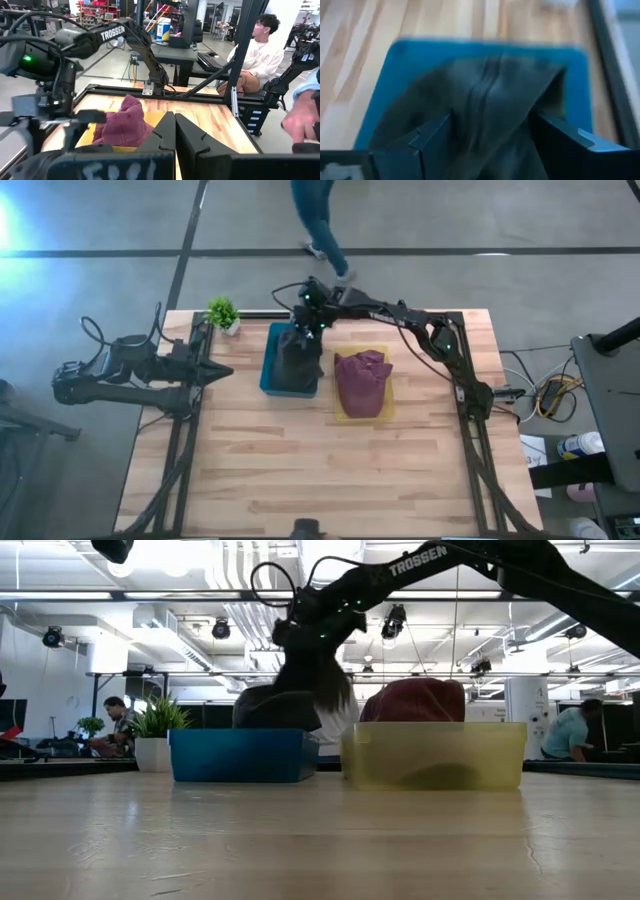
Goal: Pick & Place hat
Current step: Put the black cap into the blue bin
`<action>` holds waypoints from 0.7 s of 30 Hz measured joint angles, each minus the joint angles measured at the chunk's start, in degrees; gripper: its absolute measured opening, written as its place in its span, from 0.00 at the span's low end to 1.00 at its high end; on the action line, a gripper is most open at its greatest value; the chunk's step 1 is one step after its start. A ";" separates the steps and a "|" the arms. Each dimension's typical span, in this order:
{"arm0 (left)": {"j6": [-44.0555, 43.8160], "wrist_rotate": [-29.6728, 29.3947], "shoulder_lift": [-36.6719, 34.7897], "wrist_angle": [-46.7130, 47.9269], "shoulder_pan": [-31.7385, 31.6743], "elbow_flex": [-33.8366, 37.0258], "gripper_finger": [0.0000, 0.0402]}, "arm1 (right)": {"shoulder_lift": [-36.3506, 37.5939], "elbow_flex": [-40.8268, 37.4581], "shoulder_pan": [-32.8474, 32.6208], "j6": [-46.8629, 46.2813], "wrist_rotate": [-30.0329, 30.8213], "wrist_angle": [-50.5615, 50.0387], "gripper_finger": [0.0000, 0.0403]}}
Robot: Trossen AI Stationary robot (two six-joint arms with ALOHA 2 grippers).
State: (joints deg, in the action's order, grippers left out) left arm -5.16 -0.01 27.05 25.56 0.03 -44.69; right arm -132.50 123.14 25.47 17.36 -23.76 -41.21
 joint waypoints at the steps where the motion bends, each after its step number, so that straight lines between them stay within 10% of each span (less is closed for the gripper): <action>1: 0.01 -0.01 0.00 -0.01 0.00 0.00 0.00 | 0.11 0.57 0.11 0.37 0.00 -3.69 0.62; 21: -0.01 -0.02 0.00 0.00 0.00 0.00 0.00 | 3.04 -7.61 -1.92 -18.55 -8.37 -14.44 0.62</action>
State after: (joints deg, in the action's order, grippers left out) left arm -5.17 -0.03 27.05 25.56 0.03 -44.69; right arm -129.47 115.53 23.55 -1.19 -32.12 -55.65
